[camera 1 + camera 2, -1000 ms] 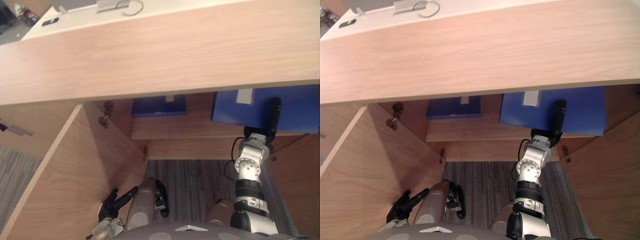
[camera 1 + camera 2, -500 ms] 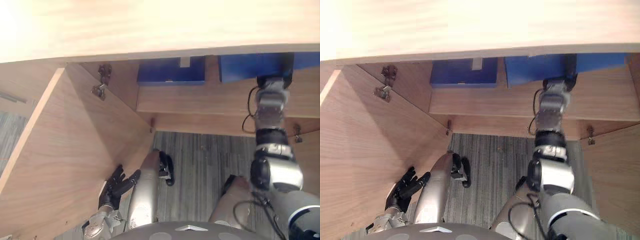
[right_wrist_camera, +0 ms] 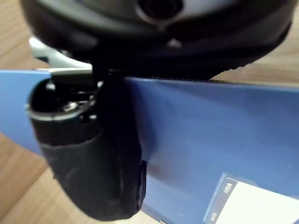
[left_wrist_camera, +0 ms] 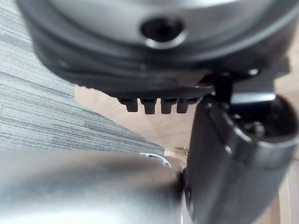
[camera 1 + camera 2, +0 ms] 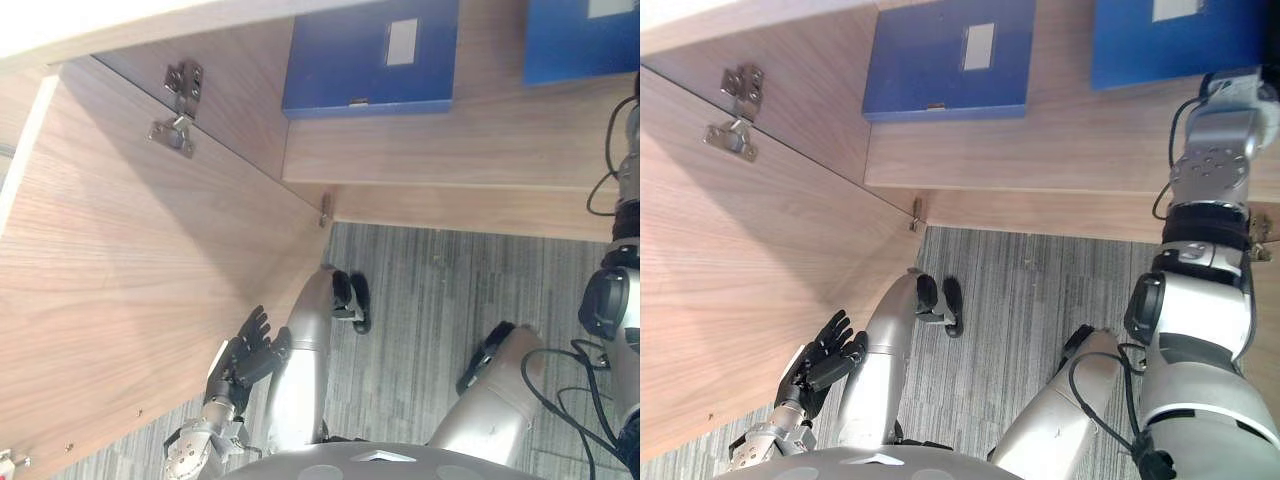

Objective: Walk over to the cabinet, pick up the folder, carry it to the office cabinet, place the folder inside the office cabinet, then close the office cabinet door

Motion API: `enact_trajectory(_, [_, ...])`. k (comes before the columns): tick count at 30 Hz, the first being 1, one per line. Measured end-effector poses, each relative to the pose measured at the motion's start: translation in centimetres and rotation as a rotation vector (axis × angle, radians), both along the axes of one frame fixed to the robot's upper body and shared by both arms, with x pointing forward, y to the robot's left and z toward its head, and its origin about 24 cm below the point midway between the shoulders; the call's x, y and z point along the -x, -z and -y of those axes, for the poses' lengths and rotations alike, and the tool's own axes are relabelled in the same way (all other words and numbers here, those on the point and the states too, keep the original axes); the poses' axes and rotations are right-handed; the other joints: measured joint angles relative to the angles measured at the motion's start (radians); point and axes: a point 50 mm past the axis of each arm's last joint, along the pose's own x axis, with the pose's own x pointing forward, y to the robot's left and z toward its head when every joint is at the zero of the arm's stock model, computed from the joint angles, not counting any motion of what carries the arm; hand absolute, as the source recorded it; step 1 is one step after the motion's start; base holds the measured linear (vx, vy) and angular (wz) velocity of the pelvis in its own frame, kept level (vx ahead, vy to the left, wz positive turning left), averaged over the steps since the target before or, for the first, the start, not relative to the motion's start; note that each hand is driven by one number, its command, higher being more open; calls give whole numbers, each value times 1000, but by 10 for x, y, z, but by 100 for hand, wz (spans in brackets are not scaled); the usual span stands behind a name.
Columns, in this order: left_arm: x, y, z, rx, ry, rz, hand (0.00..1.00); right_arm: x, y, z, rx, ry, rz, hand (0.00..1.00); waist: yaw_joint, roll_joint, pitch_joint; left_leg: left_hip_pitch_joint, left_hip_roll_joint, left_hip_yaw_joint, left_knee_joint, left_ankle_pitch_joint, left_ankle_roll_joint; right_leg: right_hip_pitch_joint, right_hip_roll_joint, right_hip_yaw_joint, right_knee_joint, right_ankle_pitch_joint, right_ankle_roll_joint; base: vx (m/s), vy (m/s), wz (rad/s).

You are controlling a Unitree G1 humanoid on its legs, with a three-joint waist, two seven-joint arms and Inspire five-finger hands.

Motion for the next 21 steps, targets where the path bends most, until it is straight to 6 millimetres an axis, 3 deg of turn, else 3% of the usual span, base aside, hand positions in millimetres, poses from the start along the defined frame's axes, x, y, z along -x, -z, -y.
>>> enact_trajectory(4, [1,-4,-2,-9,11,14,100,7,-4,9,-47,25,26,0,2,16,7,-26,-7,4,9,7,-1,-37,-12,14,30,-11,-4,-12,13,6])
enact_trajectory(7, [5,-5,-3,-7,27,12,100,19,-22,18,-18,65,78,0,1,47,13,-47,-14,2,20,9,1,-56,-19,20,45,-17,0,-20,29,10])
enact_trajectory(10, [8,-7,-3,-4,32,12,100,28,-33,26,14,105,93,0,2,59,18,-60,-20,5,28,10,3,-72,-29,29,61,-22,2,-20,30,7])
enact_trajectory(18, [8,-6,-3,-4,32,10,100,23,-36,19,180,128,6,0,0,66,16,-60,-21,14,27,10,0,-88,-30,46,70,-26,3,-8,11,0])
enact_trajectory(19, [8,-6,-2,0,34,8,100,21,-37,16,194,122,0,100,0,66,16,-60,-20,15,27,10,1,-90,-29,48,70,-26,3,-13,24,-6])
enact_trajectory(21, [10,-2,0,11,20,-3,100,19,-40,12,208,113,-2,100,-1,66,15,-60,-15,22,26,10,1,-98,-25,56,70,-25,4,-13,22,-9])
